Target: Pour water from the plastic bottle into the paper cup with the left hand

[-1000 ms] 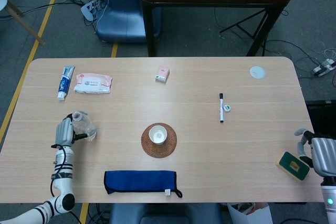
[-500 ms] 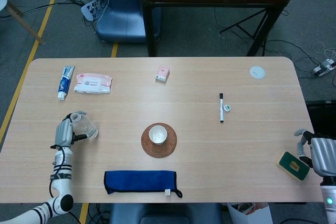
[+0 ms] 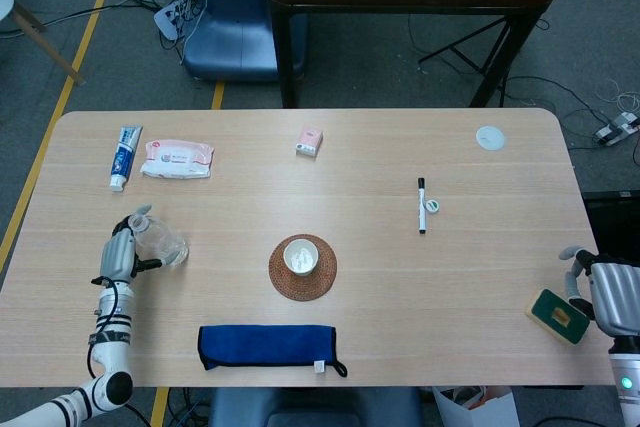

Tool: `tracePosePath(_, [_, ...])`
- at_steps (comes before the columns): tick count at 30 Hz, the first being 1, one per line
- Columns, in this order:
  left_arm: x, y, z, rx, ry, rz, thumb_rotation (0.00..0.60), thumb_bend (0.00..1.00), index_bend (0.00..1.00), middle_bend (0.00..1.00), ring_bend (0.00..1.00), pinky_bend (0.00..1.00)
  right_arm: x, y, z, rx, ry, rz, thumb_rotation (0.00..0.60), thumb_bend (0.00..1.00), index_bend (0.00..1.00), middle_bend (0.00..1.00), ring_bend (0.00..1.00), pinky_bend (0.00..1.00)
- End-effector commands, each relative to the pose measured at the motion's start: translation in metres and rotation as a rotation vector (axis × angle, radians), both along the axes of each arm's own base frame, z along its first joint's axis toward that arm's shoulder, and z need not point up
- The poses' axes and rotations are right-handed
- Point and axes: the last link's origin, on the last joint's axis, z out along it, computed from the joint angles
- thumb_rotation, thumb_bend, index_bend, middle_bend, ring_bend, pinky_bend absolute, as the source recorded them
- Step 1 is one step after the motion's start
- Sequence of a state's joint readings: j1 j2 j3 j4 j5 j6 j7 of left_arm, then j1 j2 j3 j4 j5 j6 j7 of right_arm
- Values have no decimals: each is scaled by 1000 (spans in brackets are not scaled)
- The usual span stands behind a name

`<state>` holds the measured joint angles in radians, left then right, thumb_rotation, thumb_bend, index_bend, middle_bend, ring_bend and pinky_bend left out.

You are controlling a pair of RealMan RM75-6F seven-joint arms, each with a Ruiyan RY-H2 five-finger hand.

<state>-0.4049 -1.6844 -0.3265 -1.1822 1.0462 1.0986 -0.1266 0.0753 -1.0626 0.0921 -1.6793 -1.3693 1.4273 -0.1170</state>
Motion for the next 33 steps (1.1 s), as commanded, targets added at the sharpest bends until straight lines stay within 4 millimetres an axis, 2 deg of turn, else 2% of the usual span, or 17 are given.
tracePosePath(1, [-2, -2, 4, -55, 5, 10, 600, 57, 36, 152, 10, 0, 0, 0, 0, 0, -1, 0, 600, 542, 419, 545, 503, 541])
tracePosePath(4, [-2, -6, 8, -81, 11, 10, 599, 56, 15, 105, 0, 0, 0, 0, 0, 0, -1, 1, 600, 542, 419, 545, 503, 541])
tracePosePath(12, [-4, -21, 27, -109, 65, -3, 598, 56, 14, 73, 0, 0, 1, 1, 1, -2, 0, 1, 600, 542, 419, 545, 502, 541])
tracePosePath(17, [-13, -39, 43, -164, 243, -29, 600, 53, 0, 3, 0, 0, 0, 1, 0, 1, 3, -3, 600, 543, 419, 545, 503, 541])
tracePosePath(21, [-19, -55, 58, -165, 297, -40, 600, 53, 0, 0, 0, 0, 1, 1, -1, 5, 8, -5, 600, 542, 421, 545, 503, 541])
tracePosePath(25, [-28, -72, 79, -208, 424, -53, 600, 52, 0, 0, 0, 0, 1, 1, -2, 9, 12, -6, 600, 543, 427, 545, 503, 541])
tracePosePath(28, [-29, -83, 91, -196, 440, -58, 600, 51, 17, 0, 0, 0, 1, 1, -3, 13, 17, -6, 600, 542, 429, 545, 503, 541])
tracePosePath(30, [-28, -93, 98, -179, 479, -80, 600, 51, 52, 0, 1, 44, 1, 1, -4, 15, 23, -4, 600, 542, 432, 545, 503, 541])
tracePosePath(33, [-25, -109, 104, -148, 564, -123, 600, 51, 82, 0, 42, 226, 2, 2, -5, 15, 31, -2, 600, 543, 435, 545, 503, 541])
